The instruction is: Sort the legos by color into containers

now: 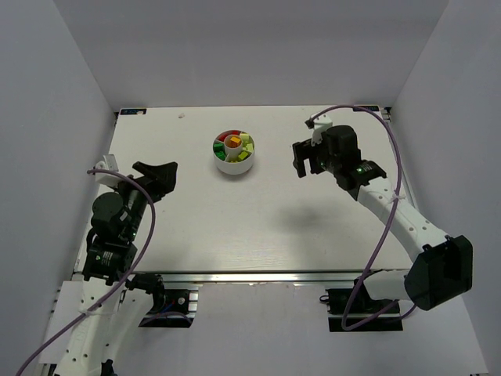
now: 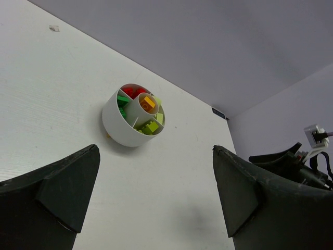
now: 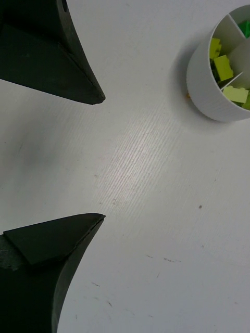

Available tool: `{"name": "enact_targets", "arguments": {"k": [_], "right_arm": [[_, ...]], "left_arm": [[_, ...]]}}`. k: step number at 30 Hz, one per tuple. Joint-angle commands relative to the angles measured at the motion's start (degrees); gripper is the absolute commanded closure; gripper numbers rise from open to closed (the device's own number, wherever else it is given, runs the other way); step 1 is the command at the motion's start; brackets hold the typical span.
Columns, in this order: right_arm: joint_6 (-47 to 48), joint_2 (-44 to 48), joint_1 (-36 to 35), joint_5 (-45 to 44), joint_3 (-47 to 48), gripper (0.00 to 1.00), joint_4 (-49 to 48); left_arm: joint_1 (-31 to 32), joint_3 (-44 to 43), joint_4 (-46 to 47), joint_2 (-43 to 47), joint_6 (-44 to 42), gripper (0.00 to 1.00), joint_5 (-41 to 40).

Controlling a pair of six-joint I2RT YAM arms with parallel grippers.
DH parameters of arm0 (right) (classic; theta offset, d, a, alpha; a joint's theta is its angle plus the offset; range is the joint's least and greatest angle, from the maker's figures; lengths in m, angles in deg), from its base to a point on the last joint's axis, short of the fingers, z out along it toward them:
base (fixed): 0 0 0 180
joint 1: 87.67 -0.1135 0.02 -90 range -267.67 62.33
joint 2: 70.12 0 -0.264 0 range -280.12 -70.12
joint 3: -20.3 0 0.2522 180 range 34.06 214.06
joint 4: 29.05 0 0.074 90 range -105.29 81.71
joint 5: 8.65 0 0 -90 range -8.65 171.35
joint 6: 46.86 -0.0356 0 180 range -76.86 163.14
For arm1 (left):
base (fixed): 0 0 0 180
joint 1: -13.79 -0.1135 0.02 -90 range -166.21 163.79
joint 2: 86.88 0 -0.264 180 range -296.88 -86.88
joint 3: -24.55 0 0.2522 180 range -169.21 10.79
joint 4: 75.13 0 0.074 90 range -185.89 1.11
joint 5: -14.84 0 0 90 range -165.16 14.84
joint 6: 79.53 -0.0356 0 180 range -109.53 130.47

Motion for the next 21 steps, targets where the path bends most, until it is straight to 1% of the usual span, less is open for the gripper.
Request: {"name": "enact_targets", "arguments": {"k": [1, 6, 10, 12, 15, 17, 21], "right_arm": [[1.2, 3.4, 0.1, -1.8, -2.3, 0.11, -4.5], [2.3, 6.1, 0.1, -1.4, -5.2, 0.11, -6.3], [2.9, 6.6, 0.1, -0.5, -6.1, 0.1, -4.5], [5.0, 7.1, 0.2, 0.4, -7.1, 0.11, -3.6], [6.2, 7.3, 0.2, 0.9, -6.0, 0.11, -0.7], [6.4, 7.1, 0.1, 2.7, -4.7, 0.11, 1.3], [5.5, 5.9, 0.1, 3.8, -1.7, 0.11, 5.8]], "left_arm": [[-0.3, 1.3, -0.4, -0.3, 0.0, 0.02, -2.1], [-0.3, 1.8, 1.5, -2.6, -0.8, 0.02, -1.3], [-0.3, 2.4, 2.5, -3.9, -2.1, 0.02, 0.3], [-0.3, 2.9, 3.1, -4.0, -2.6, 0.02, 1.3], [-0.3, 2.8, 3.6, -4.3, -3.0, 0.02, 2.8], [-0.3, 3.0, 3.6, -3.7, -3.4, 0.02, 3.0], [-0.3, 5.4, 5.3, -1.3, -3.4, 0.02, 2.7]]}}
